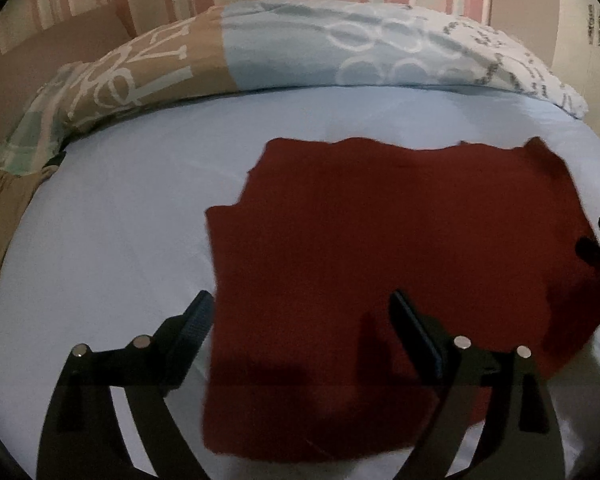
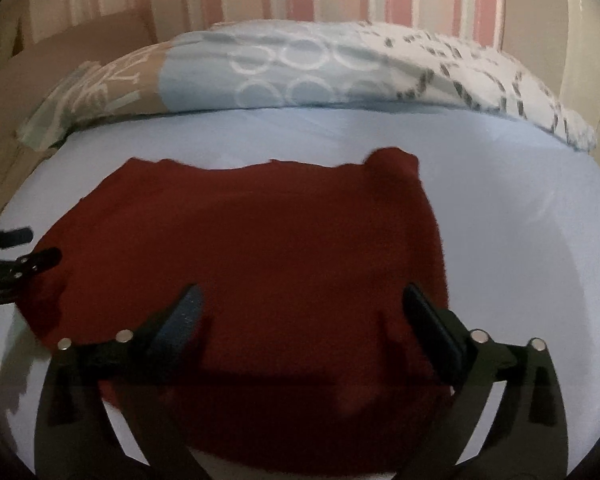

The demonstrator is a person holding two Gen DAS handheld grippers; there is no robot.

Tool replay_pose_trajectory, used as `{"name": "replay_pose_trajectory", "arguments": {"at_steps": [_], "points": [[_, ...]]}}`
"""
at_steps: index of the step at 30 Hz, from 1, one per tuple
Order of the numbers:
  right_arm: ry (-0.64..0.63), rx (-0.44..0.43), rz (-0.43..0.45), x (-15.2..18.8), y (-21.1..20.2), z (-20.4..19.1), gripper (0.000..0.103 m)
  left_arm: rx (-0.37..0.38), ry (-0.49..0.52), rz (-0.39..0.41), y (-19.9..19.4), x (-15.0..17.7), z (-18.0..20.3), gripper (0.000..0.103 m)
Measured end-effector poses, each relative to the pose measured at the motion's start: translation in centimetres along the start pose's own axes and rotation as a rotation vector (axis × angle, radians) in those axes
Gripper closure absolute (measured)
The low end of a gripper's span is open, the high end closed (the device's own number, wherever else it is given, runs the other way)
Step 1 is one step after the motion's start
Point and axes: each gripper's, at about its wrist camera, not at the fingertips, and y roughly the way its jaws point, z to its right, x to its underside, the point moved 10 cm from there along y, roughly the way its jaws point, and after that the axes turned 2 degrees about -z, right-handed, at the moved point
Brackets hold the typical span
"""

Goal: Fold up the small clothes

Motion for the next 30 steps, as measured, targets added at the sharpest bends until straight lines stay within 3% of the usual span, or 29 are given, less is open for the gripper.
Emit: {"name": "replay_pose_trajectory", "arguments": {"at_steps": [8,14,21,27,30], "points": [[-0.05,0.005,-0.065,4.0,-0.2,-3.2,0.003,0.036,-0.016,-0.038,-1.5,2.1,2.3,0.01],[-0.053,0.025,-0.093,6.6,-0.6,-2.9,0.003,0.053,-0.022,-0.063,-1.6,3.5,3.9,0.01],[0.015,0.011,-0.074,7.4,-2.4,-0.1,0.003,0.066,-0.003,-0.071,-1.4,4.1,6.2,0.01],[0.133,0.084,-0.07,8.1,-3.7,5.2,0.003,0.085,0.005,-0.073,-1.0,4.4,7.8,0.01],[0.236,0.041,-0.081,8.2,-3.5,6.9,0.004,0.084,0.017,-0.08,-0.9,4.6,8.4,0.01]]}}
